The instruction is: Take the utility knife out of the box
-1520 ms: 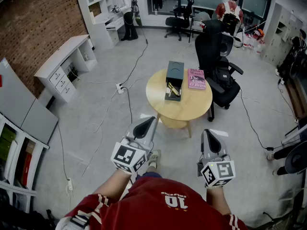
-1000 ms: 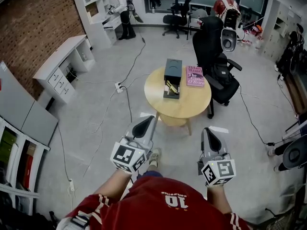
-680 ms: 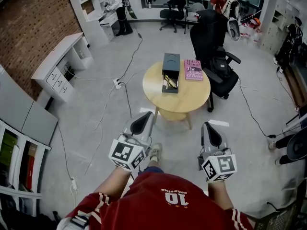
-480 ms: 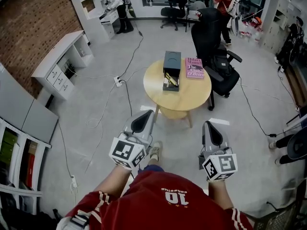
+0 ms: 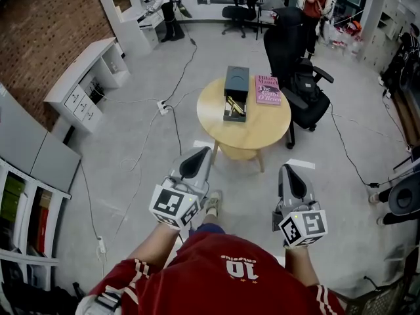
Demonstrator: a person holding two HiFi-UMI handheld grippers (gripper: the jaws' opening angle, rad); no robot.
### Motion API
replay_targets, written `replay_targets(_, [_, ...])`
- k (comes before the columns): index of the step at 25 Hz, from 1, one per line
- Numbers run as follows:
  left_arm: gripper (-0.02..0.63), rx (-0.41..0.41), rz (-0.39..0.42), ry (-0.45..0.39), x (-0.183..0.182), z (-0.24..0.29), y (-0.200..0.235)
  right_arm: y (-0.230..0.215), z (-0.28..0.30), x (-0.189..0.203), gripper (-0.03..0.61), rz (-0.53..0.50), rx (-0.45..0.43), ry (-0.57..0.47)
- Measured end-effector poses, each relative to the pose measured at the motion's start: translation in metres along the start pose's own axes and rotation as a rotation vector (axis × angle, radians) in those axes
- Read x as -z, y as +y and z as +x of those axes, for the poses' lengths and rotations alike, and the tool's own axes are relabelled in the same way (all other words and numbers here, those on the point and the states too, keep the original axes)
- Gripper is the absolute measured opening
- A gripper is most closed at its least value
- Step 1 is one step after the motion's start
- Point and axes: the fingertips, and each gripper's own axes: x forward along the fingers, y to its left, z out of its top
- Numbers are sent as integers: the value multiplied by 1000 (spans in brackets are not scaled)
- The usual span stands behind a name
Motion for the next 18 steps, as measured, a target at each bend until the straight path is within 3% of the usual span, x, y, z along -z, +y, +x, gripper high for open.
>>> replay_targets(18, [3,7,-19,58,19,56,29,-33,51,13,0,53,-13,44])
